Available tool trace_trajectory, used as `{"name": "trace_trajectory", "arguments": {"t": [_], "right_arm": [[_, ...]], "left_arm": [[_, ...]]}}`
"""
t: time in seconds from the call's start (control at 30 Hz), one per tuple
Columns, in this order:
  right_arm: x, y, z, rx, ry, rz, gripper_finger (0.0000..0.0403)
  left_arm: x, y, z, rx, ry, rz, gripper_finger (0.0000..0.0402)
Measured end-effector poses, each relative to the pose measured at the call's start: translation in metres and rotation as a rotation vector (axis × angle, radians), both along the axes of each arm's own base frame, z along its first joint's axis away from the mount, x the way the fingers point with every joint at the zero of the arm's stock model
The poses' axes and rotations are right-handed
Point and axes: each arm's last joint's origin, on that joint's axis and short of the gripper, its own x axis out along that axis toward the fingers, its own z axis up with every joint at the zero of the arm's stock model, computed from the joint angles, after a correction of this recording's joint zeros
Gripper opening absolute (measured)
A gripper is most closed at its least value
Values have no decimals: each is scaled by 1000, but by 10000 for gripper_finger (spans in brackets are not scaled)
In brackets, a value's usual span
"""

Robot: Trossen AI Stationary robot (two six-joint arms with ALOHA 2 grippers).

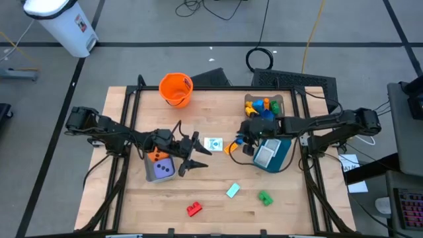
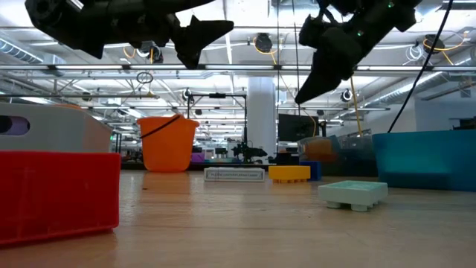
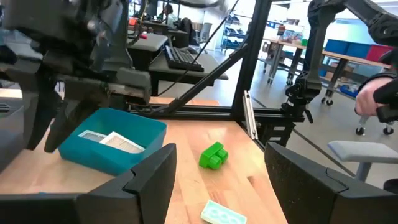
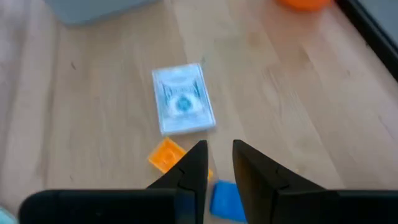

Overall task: Pick & Place Toys
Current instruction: Put the blue game piece into the black bin

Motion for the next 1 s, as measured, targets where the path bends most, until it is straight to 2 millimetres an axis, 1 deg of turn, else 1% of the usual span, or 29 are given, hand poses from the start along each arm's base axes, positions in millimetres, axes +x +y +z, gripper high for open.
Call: {"name": "trace_trajectory", "arguments": {"t": [0.13, 0.3, 0.43, 0.53, 0.63, 0.73, 0.83, 1.0], "right_arm": [[1, -5, -4, -13, 25, -4, 107], [2, -9, -10, -74, 84, 40, 184], [4, -12, -25, -110, 188, 98, 243], [5, -13, -39, -169, 296, 224, 274], [8, -12, -49, -283, 361, 368, 289], [12, -12, -54, -373, 390, 475, 292], [12, -14, -59, -426, 428, 540, 288], [10, -19, -60, -472, 461, 594, 277]], "left_arm": [[0, 0, 0, 0, 3, 0, 253], [0, 0, 0, 6, 0, -1, 253], [0, 3, 0, 9, -2, 8, 253], [1, 8, 0, 9, -2, 25, 253], [2, 13, 0, 6, 3, 43, 253], [2, 17, -1, 6, 16, 58, 253], [2, 20, -2, 6, 21, 70, 253], [3, 27, -2, 8, 21, 92, 253]]}}
